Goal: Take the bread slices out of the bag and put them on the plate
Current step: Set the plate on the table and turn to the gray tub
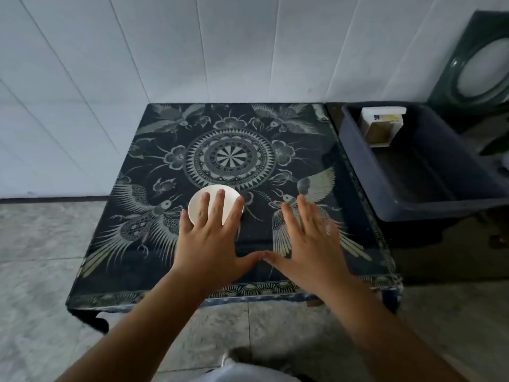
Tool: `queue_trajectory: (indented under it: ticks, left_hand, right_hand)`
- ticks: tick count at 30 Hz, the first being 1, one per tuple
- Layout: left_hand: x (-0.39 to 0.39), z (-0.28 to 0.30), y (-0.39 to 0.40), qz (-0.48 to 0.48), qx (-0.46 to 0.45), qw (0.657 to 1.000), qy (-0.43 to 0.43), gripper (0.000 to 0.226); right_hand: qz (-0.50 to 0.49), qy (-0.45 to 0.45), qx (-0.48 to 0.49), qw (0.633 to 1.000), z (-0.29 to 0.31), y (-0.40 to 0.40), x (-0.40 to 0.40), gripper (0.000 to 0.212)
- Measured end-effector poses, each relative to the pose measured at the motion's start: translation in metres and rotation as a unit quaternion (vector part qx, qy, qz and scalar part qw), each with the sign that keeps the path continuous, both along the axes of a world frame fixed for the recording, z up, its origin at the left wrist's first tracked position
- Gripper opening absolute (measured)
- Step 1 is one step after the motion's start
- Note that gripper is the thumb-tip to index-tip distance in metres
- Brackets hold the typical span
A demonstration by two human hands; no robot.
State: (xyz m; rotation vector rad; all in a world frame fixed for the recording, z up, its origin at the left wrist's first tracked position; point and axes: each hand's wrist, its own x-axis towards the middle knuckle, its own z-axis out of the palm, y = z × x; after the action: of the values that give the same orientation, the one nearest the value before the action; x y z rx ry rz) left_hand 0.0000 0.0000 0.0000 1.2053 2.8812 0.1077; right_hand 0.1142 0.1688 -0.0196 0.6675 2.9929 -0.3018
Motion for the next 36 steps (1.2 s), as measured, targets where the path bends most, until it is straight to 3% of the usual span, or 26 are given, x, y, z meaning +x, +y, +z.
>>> queue_trajectory:
  ticks: [8,15,24,36]
  left_hand:
    - [0.016,-0.021,0.057,-0.146,-0.013,0.989,-0.01,0.104]
    - [0.073,-0.026,0.132,-0.283,-0.027,0.958,-0.036,0.104]
    - [0.226,-0.035,0.216,-0.474,-0.031,0.878,-0.062,0.099]
    - [0.396,-0.051,0.285,-0.603,-0.041,0.795,-0.052,0.1]
  right_hand:
    - [-0.132,-0.009,-0.019,0.991,-0.024,0.026,0.066,0.103]
    - [-0.286,-0.009,-0.043,0.957,-0.037,0.043,0.162,0.102]
    - [-0.471,-0.031,-0.063,0.88,-0.043,0.048,0.325,0.102]
    - [-0.585,-0.036,-0.087,0.806,-0.048,0.046,0.486,0.098]
